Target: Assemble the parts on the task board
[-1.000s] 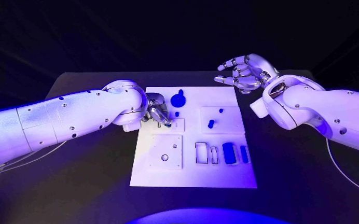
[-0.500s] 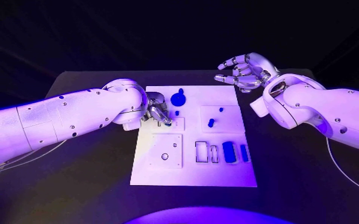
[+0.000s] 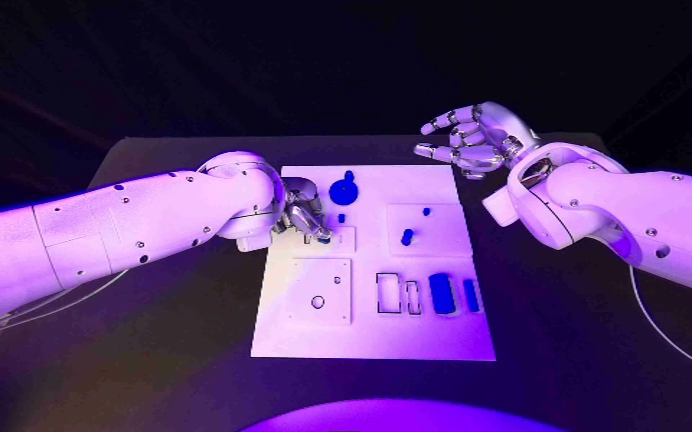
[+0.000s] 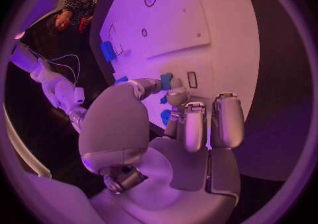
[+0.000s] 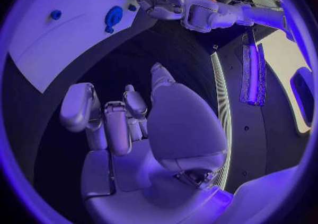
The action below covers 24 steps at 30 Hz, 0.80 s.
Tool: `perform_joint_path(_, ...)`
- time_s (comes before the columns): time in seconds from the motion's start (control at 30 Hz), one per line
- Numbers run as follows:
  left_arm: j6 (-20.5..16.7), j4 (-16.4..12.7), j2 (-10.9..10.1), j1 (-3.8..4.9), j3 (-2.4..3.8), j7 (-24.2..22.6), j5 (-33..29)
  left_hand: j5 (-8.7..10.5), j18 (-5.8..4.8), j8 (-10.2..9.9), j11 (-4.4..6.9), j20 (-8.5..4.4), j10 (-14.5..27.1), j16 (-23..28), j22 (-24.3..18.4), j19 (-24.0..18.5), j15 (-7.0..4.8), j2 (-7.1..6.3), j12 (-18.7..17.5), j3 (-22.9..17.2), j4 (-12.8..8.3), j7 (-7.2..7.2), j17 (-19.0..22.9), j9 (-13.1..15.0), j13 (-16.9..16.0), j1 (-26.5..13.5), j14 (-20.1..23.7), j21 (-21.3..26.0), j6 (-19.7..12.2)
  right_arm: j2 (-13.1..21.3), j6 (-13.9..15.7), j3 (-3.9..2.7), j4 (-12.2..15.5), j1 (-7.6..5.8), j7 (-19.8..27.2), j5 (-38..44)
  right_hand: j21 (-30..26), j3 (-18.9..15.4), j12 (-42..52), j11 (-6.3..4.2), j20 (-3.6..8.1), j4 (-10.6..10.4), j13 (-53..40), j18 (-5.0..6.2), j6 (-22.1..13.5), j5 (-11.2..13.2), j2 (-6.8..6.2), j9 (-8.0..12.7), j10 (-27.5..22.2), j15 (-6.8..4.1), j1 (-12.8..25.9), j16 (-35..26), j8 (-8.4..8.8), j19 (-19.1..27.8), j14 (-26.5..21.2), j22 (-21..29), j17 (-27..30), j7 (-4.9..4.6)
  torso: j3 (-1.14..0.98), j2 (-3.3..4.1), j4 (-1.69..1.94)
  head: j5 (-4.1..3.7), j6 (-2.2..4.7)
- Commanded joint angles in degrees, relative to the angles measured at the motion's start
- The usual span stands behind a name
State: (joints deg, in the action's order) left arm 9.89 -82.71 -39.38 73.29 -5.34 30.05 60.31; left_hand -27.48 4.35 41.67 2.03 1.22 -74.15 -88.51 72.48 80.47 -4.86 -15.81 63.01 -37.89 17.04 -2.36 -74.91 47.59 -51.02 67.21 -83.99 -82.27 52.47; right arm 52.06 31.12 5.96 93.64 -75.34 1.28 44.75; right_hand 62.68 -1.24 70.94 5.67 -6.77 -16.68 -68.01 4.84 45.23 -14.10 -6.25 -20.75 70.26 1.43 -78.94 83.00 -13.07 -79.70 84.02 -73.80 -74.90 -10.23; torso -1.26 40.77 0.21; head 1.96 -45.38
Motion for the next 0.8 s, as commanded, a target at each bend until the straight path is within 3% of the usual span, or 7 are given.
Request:
perform_joint_path(0.03, 2.6, 0.2, 0.2, -0.13, -0.14, 0.3, 1.1, -0.16, -0.76, 0.4, 0.02, 0.12, -0.4, -0.1, 0.1, 0.4, -0.31, 0.54, 0.3, -13.2, -13.5, 0.17, -13.0, 0.1, 0.0, -0.1, -5.4, -0.4, 0.5, 0.1, 0.3, -0.02, 0.1, 0.03, 0.4, 0.3, 0.2, -0.3, 0.0, -0.21, -0.02, -0.1, -0.1, 0.61, 0.5, 0.2, 0.07, 0.1, -0.1, -0.42, 0.1, -0.1, -0.36, 0.0, 2.2, -0.1, -4.7, -0.09, -0.01, -0.01, 0.04, -0.07, -0.06)
perform_joint_path(0.8, 3.8, 0.9, 1.0, -0.12, -0.18, 0.5, 1.1, 0.28, -0.79, 0.7, 0.27, -0.03, -1.0, -0.4, 0.2, 0.4, -0.47, 2.16, 0.3, -12.3, -13.0, 0.58, -13.5, 0.7, -0.1, -2.1, -5.5, -0.3, 1.1, 0.4, 1.2, -0.02, 0.4, 0.03, -0.5, 0.7, 0.7, -0.3, 0.1, -0.22, 0.01, -0.1, 0.0, 0.50, 0.4, -0.1, 0.06, 0.1, -0.1, -0.45, 0.2, 0.1, -0.33, -0.3, 2.3, -0.4, -5.0, -0.09, -0.04, 0.01, -0.09, -0.47, 0.33)
